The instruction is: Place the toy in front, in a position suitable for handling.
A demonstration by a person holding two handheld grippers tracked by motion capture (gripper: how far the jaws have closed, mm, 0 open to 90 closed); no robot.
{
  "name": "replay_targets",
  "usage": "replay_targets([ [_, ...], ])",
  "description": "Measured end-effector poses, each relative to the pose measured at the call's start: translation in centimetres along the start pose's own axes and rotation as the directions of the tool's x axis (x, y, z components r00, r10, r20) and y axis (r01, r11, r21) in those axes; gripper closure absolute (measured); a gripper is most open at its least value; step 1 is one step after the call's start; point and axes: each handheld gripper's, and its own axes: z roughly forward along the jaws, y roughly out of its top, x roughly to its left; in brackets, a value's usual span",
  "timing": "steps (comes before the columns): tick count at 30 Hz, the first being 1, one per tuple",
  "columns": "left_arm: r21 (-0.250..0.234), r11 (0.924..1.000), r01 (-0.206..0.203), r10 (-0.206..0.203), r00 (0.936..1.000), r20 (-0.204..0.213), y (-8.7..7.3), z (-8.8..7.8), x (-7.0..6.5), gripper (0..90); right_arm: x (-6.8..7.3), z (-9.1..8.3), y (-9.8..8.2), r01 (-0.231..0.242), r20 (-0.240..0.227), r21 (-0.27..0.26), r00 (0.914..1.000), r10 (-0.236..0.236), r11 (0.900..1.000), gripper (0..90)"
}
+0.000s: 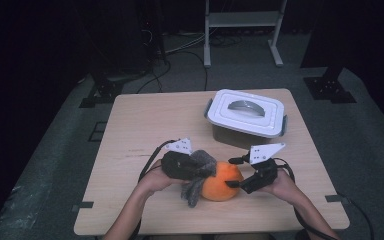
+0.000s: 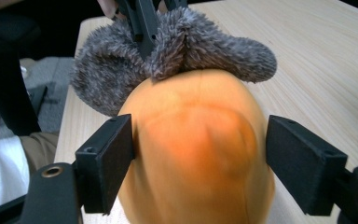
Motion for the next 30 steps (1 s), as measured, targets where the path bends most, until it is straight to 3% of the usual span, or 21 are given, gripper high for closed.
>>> replay_targets([
  [3, 0.011, 0.9999, -0.011, 0.011, 0.9999, -0.005, 0.2, 0.2, -0.2, 73.7, 0.0, 0.5, 0.1, 0.0, 0.008, 0.029, 1.0, 0.0, 1.0, 29.2],
  [7, 0.017, 0.9998, -0.005, 0.005, 0.9999, -0.014, -0.1, -0.1, 0.1, 73.8, -0.3, 0.2, -0.6, 0.019, -0.001, 0.024, 0.9998, -0.019, 1.0, 42.8],
  [11, 0.039, 0.9992, 0.012, -0.01, 0.9992, -0.039, -0.9, -0.5, 0.6, 73.7, -0.6, -0.3, -1.4, 0.027, -0.005, 0.026, 0.9996, -0.027, 0.999, 45.6],
  [15, 0.026, 0.9994, 0.023, -0.022, 0.9995, -0.024, -1.1, -0.6, 0.6, 73.8, -0.9, -0.6, -1.8, 0.021, -0.02, 0.01, 0.9996, -0.021, 1.0, 46.5],
  [21, 0.01, 0.9993, -0.035, 0.035, 0.9994, 0.007, 0.9, -0.1, -0.4, 73.8, -0.4, -0.1, -1.6, 0.056, -0.035, 0.005, 0.9978, -0.056, 0.998, 48.2],
  [27, 0.012, 0.9949, -0.1, 0.099, 0.994, 0.046, 3.6, 1.5, -2.0, 73.7, 0.3, 0.4, -1.2, 0.092, -0.044, -0.003, 0.9948, -0.092, 0.996, 48.3],
  [30, 0.04, 0.9927, -0.114, 0.112, 0.9928, 0.043, 4.1, 2.5, -2.1, 73.8, 0.4, 0.3, -1.3, 0.084, -0.044, -0.005, 0.9955, -0.084, 0.996, 48.5],
])
